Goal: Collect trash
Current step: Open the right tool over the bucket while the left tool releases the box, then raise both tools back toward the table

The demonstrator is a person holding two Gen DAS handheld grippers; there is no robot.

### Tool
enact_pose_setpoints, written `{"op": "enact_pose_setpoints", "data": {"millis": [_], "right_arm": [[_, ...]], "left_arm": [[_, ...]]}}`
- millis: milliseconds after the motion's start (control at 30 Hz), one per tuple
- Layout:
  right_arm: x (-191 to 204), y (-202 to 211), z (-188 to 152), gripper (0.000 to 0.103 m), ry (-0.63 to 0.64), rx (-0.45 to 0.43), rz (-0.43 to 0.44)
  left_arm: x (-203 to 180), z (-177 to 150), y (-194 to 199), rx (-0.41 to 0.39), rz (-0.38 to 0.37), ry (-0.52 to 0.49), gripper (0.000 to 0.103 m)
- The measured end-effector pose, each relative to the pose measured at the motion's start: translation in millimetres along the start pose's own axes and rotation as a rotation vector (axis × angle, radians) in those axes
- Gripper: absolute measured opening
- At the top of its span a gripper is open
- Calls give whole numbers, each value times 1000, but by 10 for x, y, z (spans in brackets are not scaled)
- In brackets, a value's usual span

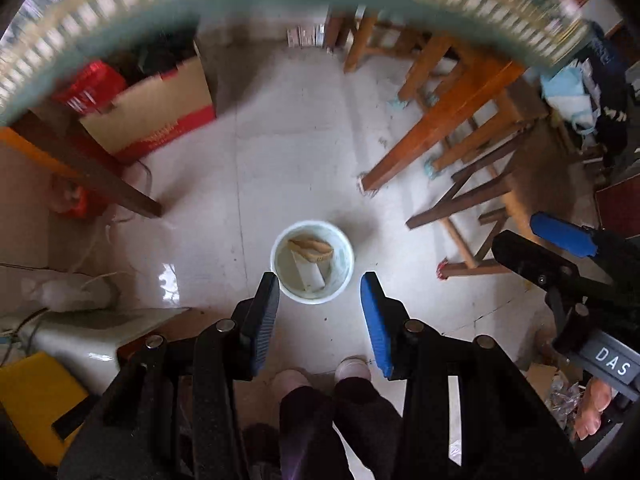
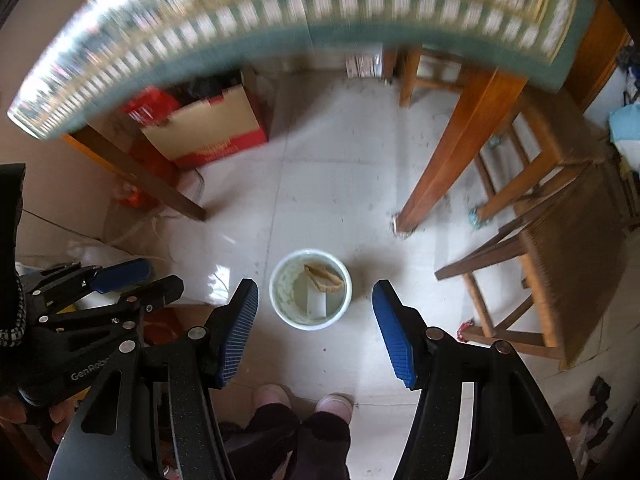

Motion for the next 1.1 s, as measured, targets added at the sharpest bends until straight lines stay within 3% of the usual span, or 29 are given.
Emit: {"op": "enact_pose_setpoints", "data": {"millis": [467,700,833,933,967,1100], "right_arm": [[461,1939,218,56,-9,-236,53],[709,2795,313,57,-5,-382,69],[854,3178,371,66,6,-483,71],[930,3393,403,68,11,-553,64],[944,3444,403,69,11,-571,63],[979,3610,481,83,3,-640,61]], "left_arm": [[-331,236,2375,-272,54,-84,41],[-330,226,3246,-419,69,-82,42],[-272,202,3662,-498,74,-96,42],[-240,216,3958,-566,93,-115,53],[-233,216,4053,-591,99,-118,61],[-177,305,4274,-648,110,-114,74]]}}
Point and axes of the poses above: each gripper's, at about its wrist camera, not at the fingertips, and y roughly against the way its jaws point, x to its left, z to its top, the point moved 6 cm from there along -y, roughly the way its jaws point, and after that the axes turned 10 degrees about -y, right-handed, at the moved point
